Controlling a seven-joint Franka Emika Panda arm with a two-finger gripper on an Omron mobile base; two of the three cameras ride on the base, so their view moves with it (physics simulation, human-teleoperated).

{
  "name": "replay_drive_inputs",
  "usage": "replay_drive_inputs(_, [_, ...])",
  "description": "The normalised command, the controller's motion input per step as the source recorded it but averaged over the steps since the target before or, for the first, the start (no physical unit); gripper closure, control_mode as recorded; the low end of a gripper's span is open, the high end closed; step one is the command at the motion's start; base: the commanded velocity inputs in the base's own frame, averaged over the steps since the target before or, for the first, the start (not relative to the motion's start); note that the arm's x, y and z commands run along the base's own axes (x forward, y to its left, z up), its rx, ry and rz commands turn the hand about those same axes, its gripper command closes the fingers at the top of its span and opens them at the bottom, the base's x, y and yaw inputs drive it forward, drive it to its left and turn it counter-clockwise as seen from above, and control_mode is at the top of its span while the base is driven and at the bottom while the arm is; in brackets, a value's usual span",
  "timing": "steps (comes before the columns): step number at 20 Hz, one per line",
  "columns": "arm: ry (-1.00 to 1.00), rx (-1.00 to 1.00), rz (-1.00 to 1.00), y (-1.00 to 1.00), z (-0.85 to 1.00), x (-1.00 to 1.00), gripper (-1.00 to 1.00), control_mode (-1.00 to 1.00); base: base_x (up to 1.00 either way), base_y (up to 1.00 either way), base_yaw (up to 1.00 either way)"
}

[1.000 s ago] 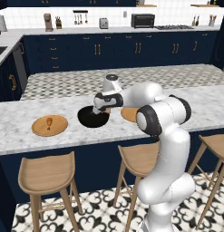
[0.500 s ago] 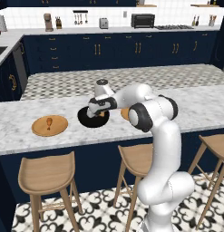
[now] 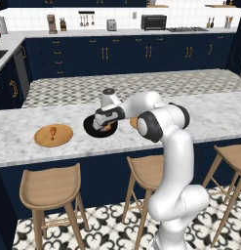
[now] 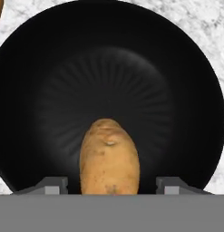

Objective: Pick the chicken drumstick and potato from their plates and place them in the bowl. Then put the bowl in the fridge.

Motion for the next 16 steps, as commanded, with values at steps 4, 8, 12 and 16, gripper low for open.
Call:
replay_drive_inputs(4, [-0.05, 0.0, 0.0, 0.0, 0.09, -0.29, -1.0, -1.0, 0.0, 0.0, 0.0])
replay_drive_inputs(8, [-0.08, 0.08, -0.05, -0.04, 0.56, -0.81, -1.0, -1.0, 0.0, 0.0, 0.0])
replay_drive_inputs(12, [-0.09, 0.25, -0.28, 0.06, 0.4, -0.9, -1.0, -1.0, 0.0, 0.0, 0.0])
replay_drive_inputs(16, [0.01, 0.08, -0.28, -0.29, 0.23, -0.95, -1.0, -1.0, 0.0, 0.0, 0.0])
